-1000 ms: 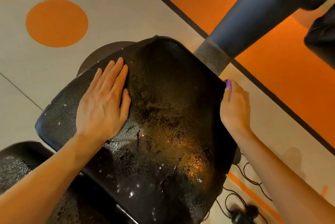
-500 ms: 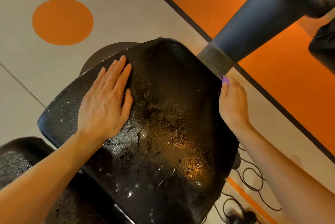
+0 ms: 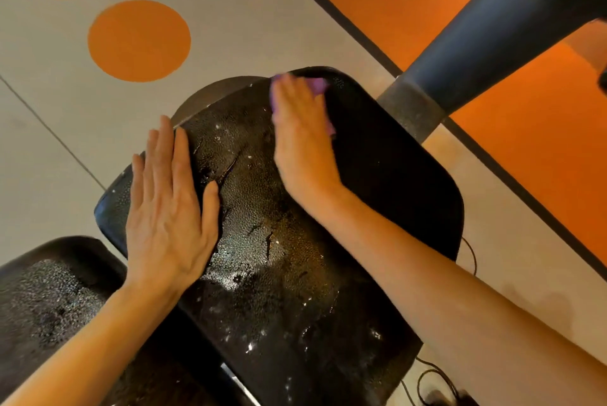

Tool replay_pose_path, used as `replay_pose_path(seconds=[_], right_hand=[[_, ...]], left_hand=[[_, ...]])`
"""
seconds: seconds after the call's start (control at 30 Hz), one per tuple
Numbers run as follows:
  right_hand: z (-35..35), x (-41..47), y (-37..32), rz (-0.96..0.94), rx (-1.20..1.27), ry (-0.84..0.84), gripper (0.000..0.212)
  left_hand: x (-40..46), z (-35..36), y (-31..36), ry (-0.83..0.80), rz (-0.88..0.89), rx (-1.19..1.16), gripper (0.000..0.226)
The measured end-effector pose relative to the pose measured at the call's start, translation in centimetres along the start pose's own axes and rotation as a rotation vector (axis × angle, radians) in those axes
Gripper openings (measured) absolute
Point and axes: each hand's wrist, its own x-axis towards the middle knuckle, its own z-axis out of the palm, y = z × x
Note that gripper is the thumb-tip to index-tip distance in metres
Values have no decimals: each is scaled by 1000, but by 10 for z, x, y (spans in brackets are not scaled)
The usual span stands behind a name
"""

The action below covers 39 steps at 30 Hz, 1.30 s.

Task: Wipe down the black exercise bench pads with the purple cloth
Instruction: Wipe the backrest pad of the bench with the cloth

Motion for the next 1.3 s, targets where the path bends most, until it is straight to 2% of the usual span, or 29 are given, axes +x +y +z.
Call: replay_pose_path(seconds=[0.07,0.1,0.13,0.2,0.23,0.27,0.3,0.37,0.43,0.47,0.57,0.6,0.63,0.67,0.73,0.8,0.83,0.87,0.93,0.97,1.0,1.03,1.1,1.17,1.2,1.3], right_hand=[[-5,-5,6,-134,-41,-135,47],[-9,3,21,-107,-117,-135,48],[-12,13,38,-15,-168,-111,48],[-15,34,55,249,-118,-44,47],[-11,37,44,343,-80,-11,46],[-4,33,20,344,-65,33,45],[5,25,-7,253,-49,46,44],[16,0,-49,-49,29,-66,44],[5,1,-33,-192,29,-173,46],[-1,13,-11,-153,-16,-172,46],[-14,52,52,242,-60,-83,43],[-13,56,51,344,-36,-30,40],[-9,51,31,349,-45,27,39],[0,39,5,268,-53,49,39],[9,4,-46,-33,26,-75,43],[0,-6,-47,-220,108,-228,46],[-5,5,-29,-218,46,-208,46],[-8,21,-6,-114,-11,-182,46],[-12,54,32,216,-25,-84,44],[-9,57,30,334,-28,-32,42],[-2,50,10,353,-43,8,42],[7,37,-15,265,-31,11,43],[13,1,-58,-18,68,-117,46],[5,-5,-50,-174,100,-192,46],[1,7,-31,-140,46,-168,45],[-5,55,17,231,-8,-79,45]], left_hand=[[0,1,1,-4,1,35,67],[0,2,2,-7,2,42,66],[0,2,1,-6,0,44,66],[1,3,1,3,-2,41,65],[1,3,2,7,1,41,65],[1,3,2,7,3,44,65],[0,3,2,8,0,46,65],[1,3,2,10,-2,46,65],[1,2,2,4,0,46,65],[0,2,2,5,-5,40,64],[0,2,3,33,3,35,62],[0,2,3,41,10,40,62],[0,2,2,44,14,44,62],[0,2,2,43,13,44,62],[-1,3,1,44,10,33,61],[0,3,0,51,18,26,60],[0,3,0,47,25,26,60],[0,3,1,43,26,24,61],[0,4,0,48,22,16,61],[1,4,0,52,20,15,61],[1,4,0,54,21,16,61],[0,5,0,53,23,17,61],[-1,5,-1,53,23,18,61],[-1,5,-1,54,28,25,61],[-1,5,-1,53,32,27,61],[0,6,-1,62,31,29,61]])
